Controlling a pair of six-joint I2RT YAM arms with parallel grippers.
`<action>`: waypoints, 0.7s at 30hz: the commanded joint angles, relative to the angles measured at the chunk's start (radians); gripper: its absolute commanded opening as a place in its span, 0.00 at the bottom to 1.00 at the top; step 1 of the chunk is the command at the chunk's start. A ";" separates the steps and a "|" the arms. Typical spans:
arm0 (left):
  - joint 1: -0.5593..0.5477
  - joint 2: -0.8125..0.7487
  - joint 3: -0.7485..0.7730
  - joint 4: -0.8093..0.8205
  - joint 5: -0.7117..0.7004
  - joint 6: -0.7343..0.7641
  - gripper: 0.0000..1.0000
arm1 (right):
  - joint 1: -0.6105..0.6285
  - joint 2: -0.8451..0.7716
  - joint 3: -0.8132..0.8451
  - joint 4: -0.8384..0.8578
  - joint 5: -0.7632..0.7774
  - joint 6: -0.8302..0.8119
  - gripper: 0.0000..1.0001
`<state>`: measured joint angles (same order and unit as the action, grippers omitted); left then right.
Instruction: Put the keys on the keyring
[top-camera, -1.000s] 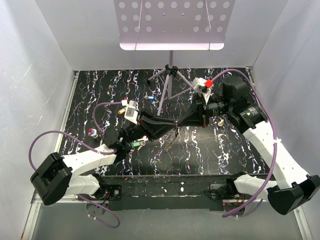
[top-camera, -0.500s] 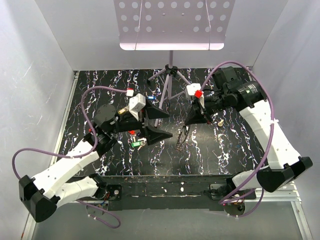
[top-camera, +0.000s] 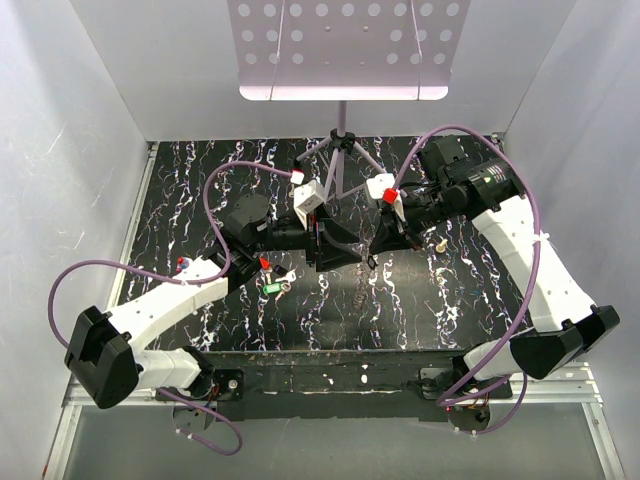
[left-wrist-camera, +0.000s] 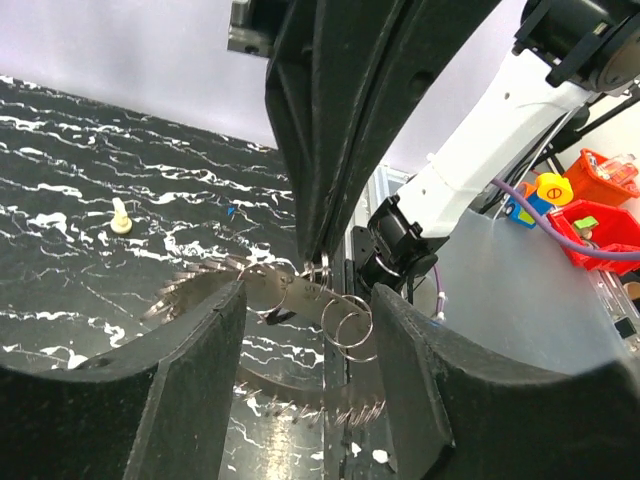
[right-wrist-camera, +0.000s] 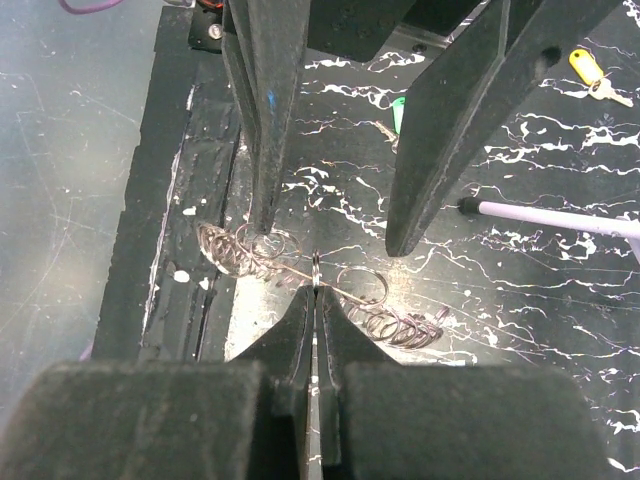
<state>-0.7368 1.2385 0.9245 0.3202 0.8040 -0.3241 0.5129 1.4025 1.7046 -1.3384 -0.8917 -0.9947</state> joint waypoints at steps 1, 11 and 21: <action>-0.006 -0.033 0.005 0.086 -0.005 -0.018 0.50 | 0.006 -0.007 0.032 -0.159 -0.030 -0.001 0.01; -0.030 -0.011 0.022 0.048 -0.031 0.011 0.41 | 0.006 0.003 0.038 -0.142 -0.046 0.033 0.01; -0.055 0.007 0.051 -0.006 -0.048 0.048 0.33 | 0.006 0.001 0.029 -0.130 -0.052 0.057 0.01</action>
<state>-0.7853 1.2449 0.9318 0.3405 0.7692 -0.3016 0.5129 1.4075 1.7046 -1.3441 -0.8936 -0.9623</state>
